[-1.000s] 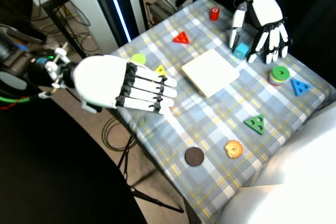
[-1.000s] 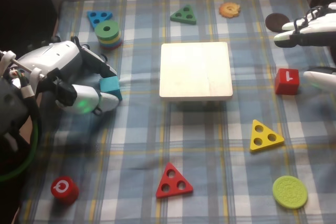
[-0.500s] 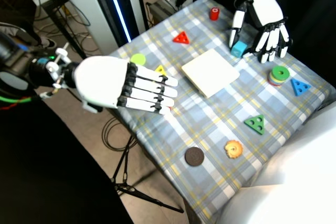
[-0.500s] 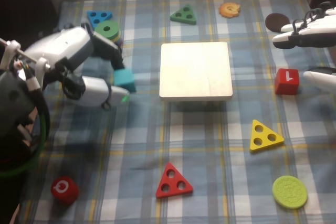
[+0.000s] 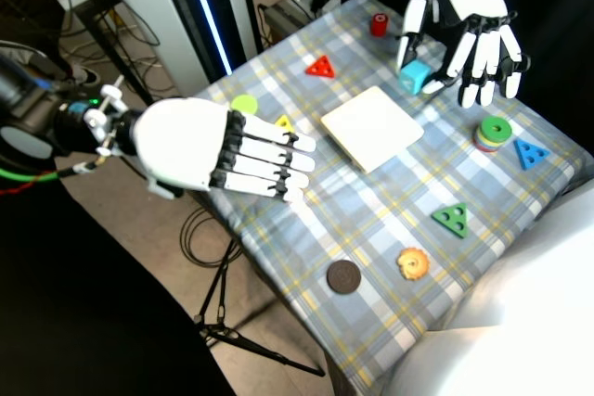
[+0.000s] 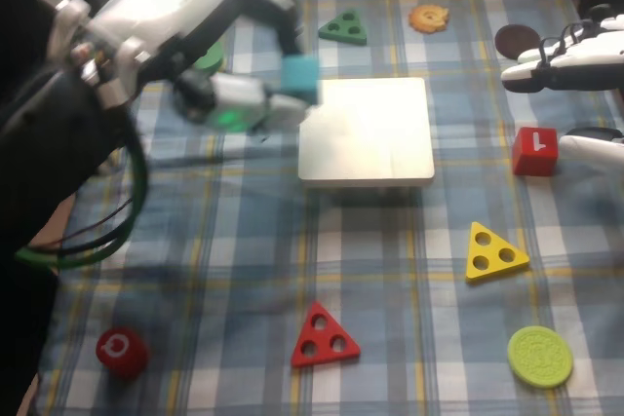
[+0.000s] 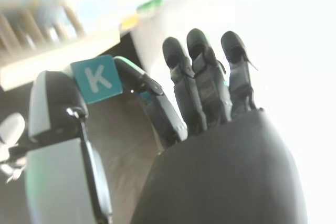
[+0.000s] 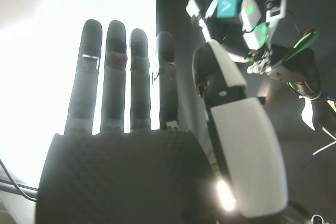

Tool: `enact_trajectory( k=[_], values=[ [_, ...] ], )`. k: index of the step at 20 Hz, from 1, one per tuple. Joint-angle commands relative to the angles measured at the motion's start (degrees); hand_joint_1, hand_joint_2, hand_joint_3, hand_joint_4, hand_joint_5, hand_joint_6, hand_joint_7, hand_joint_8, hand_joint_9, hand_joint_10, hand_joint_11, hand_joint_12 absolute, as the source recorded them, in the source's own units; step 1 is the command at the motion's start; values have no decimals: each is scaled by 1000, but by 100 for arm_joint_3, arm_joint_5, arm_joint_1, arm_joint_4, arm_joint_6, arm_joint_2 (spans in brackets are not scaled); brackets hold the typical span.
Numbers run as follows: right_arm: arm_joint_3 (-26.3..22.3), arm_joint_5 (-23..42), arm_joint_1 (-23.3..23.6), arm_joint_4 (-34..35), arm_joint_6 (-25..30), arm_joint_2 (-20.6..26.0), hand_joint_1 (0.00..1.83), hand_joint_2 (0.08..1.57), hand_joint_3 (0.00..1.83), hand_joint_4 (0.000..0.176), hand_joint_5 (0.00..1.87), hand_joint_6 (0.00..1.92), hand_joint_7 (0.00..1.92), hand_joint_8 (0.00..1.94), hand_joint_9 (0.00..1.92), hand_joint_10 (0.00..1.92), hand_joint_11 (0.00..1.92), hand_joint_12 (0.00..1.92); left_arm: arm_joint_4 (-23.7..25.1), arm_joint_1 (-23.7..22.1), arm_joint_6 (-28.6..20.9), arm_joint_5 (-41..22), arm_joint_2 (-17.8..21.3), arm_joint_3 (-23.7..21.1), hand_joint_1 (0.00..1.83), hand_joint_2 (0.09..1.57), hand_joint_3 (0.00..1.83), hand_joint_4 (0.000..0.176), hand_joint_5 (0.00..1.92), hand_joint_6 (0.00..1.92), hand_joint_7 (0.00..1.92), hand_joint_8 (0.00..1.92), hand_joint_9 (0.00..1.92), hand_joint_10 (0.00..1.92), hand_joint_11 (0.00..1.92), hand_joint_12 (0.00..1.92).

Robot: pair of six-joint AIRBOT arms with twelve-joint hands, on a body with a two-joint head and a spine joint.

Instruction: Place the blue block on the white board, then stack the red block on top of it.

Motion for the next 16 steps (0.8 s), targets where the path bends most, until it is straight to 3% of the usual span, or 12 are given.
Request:
enact_trajectory(
  k=[1,4,7,11,16],
  values=[
    [46,706,70,132,52,-13,671,1341,2,26,550,0,566,1,566,1,338,496,135,-100,-29,-254,-99,88,1060,1054,0,176,1106,763,649,3,460,2,0,517],
    [69,705,121,78,52,-51,688,1337,0,9,558,3,574,3,571,2,332,497,130,-197,-33,-17,-431,328,1063,1048,0,176,1121,734,650,1,446,0,0,567],
    [87,705,163,31,55,-79,674,1336,0,9,558,2,571,1,568,1,346,505,68,-249,-33,243,-732,577,1078,1030,0,176,1172,649,659,0,460,5,0,590],
    [88,705,184,7,56,-81,688,1335,0,24,562,2,579,3,574,3,350,513,-23,-242,-33,369,-790,661,1079,1028,0,176,1173,644,592,0,447,0,0,510],
    [88,704,184,7,68,-81,702,1337,0,17,561,1,579,2,576,3,342,511,-85,-202,-34,416,-800,692,1070,1040,1,176,1142,699,608,2,455,1,0,506]
  ],
)
